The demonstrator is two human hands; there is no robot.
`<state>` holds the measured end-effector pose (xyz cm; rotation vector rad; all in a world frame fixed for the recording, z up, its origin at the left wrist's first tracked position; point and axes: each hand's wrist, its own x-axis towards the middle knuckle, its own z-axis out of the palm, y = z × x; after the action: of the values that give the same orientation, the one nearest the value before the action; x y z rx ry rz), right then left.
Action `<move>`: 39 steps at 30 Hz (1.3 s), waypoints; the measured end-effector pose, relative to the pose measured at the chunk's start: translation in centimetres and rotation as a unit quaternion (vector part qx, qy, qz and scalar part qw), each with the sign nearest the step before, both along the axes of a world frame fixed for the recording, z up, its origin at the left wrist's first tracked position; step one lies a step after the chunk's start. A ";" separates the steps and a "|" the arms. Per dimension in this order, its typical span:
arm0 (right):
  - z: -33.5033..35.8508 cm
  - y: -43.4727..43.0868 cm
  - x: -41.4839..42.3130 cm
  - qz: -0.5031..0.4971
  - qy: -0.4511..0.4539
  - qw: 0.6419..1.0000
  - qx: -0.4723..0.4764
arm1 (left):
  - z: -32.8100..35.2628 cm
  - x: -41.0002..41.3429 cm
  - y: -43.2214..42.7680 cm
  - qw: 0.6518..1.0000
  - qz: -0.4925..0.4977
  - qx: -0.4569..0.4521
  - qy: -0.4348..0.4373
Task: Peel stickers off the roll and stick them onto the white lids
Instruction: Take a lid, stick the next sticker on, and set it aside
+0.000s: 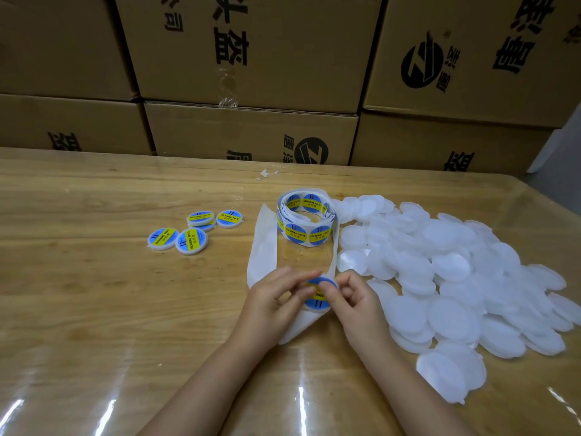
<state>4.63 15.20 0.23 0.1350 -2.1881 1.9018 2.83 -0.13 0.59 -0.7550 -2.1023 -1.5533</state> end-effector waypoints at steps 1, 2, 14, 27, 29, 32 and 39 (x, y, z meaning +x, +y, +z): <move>-0.1 0.0 0.0 -0.007 -0.001 1.000 0.017 | -0.1 0.1 0.0 0.999 0.006 -0.021 0.030; -0.2 0.1 -0.1 -0.012 -0.001 1.000 0.027 | -0.2 0.1 0.0 0.997 0.013 -0.041 0.056; 0.6 -0.2 0.6 0.021 0.029 0.999 0.022 | -0.6 -0.4 -0.5 0.984 0.048 -0.116 0.130; 0.4 -0.4 0.4 0.049 -0.002 0.999 0.019 | -0.3 -0.4 -0.4 0.997 0.074 -0.021 0.011; 0.4 -0.5 0.3 0.049 -0.002 0.999 0.017 | -0.3 -0.4 -0.5 0.997 0.071 -0.010 -0.005; 0.5 -0.4 0.3 0.048 -0.018 0.999 0.003 | -0.2 -0.5 -0.5 0.998 0.055 -0.015 -0.018; 0.6 -0.2 0.1 0.037 -0.029 0.998 -0.036 | -0.5 -0.5 -0.5 0.998 0.004 -0.019 -0.065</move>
<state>4.76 15.01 0.80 0.1511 -2.1754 2.0466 2.38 -0.58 0.05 -0.6738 -2.2310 -1.6023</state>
